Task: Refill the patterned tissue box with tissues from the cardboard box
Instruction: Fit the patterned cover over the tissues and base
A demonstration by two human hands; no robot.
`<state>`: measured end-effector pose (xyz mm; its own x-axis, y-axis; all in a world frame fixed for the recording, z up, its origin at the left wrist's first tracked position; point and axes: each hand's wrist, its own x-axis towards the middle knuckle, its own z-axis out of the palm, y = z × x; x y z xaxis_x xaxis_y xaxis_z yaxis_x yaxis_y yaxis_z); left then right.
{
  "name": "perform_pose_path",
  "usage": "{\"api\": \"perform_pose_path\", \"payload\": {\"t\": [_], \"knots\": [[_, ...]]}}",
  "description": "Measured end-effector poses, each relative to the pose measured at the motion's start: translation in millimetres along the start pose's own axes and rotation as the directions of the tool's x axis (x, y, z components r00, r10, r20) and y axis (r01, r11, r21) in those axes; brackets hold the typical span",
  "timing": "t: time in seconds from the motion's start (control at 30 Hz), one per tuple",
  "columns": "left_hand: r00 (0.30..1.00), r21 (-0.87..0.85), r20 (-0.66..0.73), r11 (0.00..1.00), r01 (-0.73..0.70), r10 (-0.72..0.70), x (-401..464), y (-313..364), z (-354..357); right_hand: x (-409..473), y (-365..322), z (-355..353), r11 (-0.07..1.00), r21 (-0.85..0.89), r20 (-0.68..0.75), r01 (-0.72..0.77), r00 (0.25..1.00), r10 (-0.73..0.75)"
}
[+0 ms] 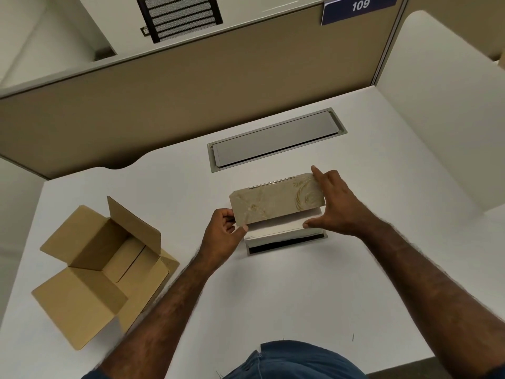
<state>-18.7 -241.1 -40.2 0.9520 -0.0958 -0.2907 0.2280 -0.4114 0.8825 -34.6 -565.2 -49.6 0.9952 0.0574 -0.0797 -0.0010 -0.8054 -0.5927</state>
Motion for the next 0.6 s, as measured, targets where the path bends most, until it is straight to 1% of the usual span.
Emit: {"api": "perform_pose_path", "payload": {"t": [0.1,0.3,0.47,0.6], "knots": [[1.0,0.013,0.005,1.0,-0.018,0.018,-2.1,-4.9,1.8,-3.8,1.0,-0.1,0.999,-0.049,-0.011,0.019,1.0,-0.02],[0.997,0.058,-0.029,0.996,-0.065,0.067,-7.3,-12.0,4.2,-21.5,0.8,7.1,0.995,-0.088,-0.067,0.053,0.996,-0.059],[0.993,0.12,-0.061,0.988,-0.097,0.105,-11.8,-21.4,6.0,-35.3,-3.3,20.3,0.995,-0.09,-0.126,0.04,0.991,-0.052],[0.992,0.167,-0.055,0.98,-0.105,0.116,-15.0,-27.5,6.6,-44.1,-4.6,31.5,0.997,-0.072,-0.175,0.009,0.984,-0.022]]}}
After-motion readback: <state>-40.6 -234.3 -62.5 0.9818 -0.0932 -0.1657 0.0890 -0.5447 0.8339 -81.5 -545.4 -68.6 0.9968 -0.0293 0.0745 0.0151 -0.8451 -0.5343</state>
